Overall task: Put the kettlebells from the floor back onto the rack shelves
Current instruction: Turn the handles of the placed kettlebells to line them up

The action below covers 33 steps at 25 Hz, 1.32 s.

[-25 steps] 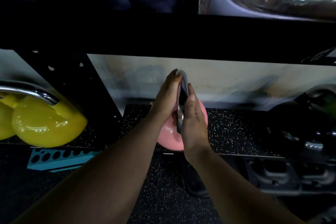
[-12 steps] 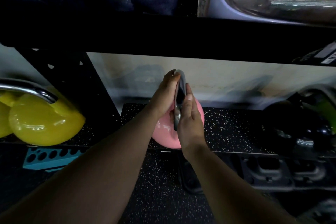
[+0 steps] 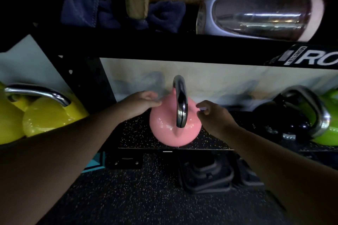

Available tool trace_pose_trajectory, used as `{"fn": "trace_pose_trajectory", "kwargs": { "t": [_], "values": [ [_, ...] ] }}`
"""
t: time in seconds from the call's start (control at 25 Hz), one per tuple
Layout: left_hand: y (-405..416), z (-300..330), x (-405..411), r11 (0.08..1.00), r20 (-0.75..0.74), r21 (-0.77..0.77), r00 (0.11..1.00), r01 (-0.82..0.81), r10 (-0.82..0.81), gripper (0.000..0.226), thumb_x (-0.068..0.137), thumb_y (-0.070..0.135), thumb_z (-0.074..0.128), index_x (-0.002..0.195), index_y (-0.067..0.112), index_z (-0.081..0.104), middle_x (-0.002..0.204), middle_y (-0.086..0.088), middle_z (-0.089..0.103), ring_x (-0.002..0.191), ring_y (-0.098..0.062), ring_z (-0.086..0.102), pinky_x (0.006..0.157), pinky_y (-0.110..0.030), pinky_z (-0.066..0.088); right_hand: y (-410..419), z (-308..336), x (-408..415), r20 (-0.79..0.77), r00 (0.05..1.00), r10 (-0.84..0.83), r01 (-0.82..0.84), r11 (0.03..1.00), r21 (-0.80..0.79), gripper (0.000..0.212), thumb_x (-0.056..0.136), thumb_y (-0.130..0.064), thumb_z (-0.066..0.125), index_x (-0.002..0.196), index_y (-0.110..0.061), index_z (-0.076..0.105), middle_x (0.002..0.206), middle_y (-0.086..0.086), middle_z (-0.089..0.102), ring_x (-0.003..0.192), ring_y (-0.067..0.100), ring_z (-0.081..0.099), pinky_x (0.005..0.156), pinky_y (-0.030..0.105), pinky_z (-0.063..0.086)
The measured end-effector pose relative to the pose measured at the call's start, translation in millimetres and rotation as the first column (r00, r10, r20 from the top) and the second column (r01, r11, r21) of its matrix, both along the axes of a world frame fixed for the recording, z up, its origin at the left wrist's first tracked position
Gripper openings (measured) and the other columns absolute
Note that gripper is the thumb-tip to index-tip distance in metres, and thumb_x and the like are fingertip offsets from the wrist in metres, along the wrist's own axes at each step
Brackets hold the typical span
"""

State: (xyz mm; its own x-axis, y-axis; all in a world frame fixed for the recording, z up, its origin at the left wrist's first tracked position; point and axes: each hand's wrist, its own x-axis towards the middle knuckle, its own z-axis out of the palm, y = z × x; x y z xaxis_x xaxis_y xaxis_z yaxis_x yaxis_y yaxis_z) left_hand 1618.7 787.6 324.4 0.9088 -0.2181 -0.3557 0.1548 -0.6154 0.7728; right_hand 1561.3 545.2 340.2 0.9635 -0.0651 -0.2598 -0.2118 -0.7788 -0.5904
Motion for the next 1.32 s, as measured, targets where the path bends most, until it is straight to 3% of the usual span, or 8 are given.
{"fn": "trace_pose_trajectory", "kwargs": {
  "t": [0.2,0.36,0.48,0.64,0.84,1.0,1.16,1.32],
  "values": [
    [36.6,-2.4,-59.7,0.987,0.049,0.155,0.998,0.038,-0.046,0.043,0.090,0.034,0.069,0.130,0.021,0.061,0.135,0.001,0.060,0.115,-0.013,0.055,0.094,-0.027,0.040,10.9,7.1,-41.9,0.088,0.995,0.044,-0.026,0.981,-0.193,0.030,0.089,-0.027,0.052,0.117,-0.030,0.061,0.118,0.008,0.065,0.103,0.030,0.062,0.092,0.040,0.051],
    [55.0,13.5,-95.6,0.884,0.289,0.462,0.929,0.076,-0.231,0.037,0.092,0.038,0.062,0.125,0.023,0.065,0.130,0.000,0.064,0.116,-0.017,0.061,0.100,-0.030,0.046,41.3,26.0,-78.1,0.173,0.970,0.169,-0.101,0.932,-0.348,0.030,0.091,-0.030,0.052,0.119,-0.028,0.061,0.114,0.009,0.062,0.111,0.034,0.057,0.094,0.043,0.046],
    [78.4,17.5,-108.2,0.832,0.378,0.553,0.876,0.044,-0.298,0.034,0.091,0.041,0.057,0.121,0.026,0.067,0.126,0.003,0.065,0.117,-0.020,0.060,0.099,-0.036,0.047,70.6,31.7,-83.2,0.237,0.949,0.206,-0.118,0.933,-0.341,0.028,0.091,-0.030,0.052,0.117,-0.025,0.062,0.115,0.011,0.064,0.108,0.036,0.059,0.092,0.044,0.048],
    [141.8,9.8,-115.9,0.816,0.474,0.573,0.844,-0.079,-0.252,0.030,0.092,0.038,0.055,0.116,0.024,0.068,0.119,0.001,0.065,0.115,-0.025,0.059,0.096,-0.039,0.045,143.2,19.9,-89.6,0.295,0.920,0.259,-0.184,0.949,-0.257,0.028,0.093,-0.029,0.052,0.119,-0.024,0.062,0.117,0.012,0.065,0.107,0.034,0.059,0.092,0.046,0.050],
    [277.5,8.0,-107.5,0.775,0.591,0.507,0.807,-0.377,0.006,0.028,0.094,0.038,0.053,0.109,0.019,0.066,0.118,-0.007,0.061,0.113,-0.033,0.054,0.087,-0.043,0.045,285.0,13.4,-65.8,0.338,0.883,0.325,-0.268,0.941,-0.204,0.027,0.091,-0.035,0.050,0.112,-0.026,0.064,0.115,0.008,0.067,0.107,0.032,0.060,0.087,0.042,0.051],
    [351.2,13.9,-80.8,0.735,0.493,0.436,0.821,-0.520,0.288,0.052,0.098,0.051,0.043,0.132,0.013,0.048,0.137,-0.016,0.046,0.123,-0.040,0.044,0.093,-0.052,0.042,382.7,20.6,-28.3,0.368,0.884,0.290,-0.280,0.957,-0.081,0.030,0.095,-0.033,0.050,0.122,-0.020,0.056,0.110,0.014,0.061,0.102,0.035,0.060,0.086,0.042,0.052],
    [381.0,10.4,-43.5,0.807,0.370,0.330,0.854,-0.490,0.367,0.076,0.095,0.064,0.037,0.151,0.012,0.029,0.154,-0.018,0.035,0.134,-0.043,0.039,0.102,-0.052,0.038,438.7,13.5,10.0,0.312,0.929,0.201,-0.167,0.977,-0.132,0.049,0.098,-0.043,0.045,0.139,-0.016,0.042,0.132,0.018,0.047,0.122,0.037,0.044,0.097,0.044,0.042],
    [373.0,-9.5,-23.4,0.883,0.127,0.152,0.894,-0.445,0.429,0.093,0.086,0.078,0.031,0.155,0.018,0.016,0.156,-0.020,0.032,0.128,-0.046,0.049,0.100,-0.056,0.046,452.3,-8.9,39.2,0.173,0.973,0.153,-0.125,0.979,-0.162,0.057,0.096,-0.057,0.041,0.138,-0.018,0.041,0.131,0.018,0.051,0.121,0.039,0.047,0.093,0.043,0.043]
  ]
}}
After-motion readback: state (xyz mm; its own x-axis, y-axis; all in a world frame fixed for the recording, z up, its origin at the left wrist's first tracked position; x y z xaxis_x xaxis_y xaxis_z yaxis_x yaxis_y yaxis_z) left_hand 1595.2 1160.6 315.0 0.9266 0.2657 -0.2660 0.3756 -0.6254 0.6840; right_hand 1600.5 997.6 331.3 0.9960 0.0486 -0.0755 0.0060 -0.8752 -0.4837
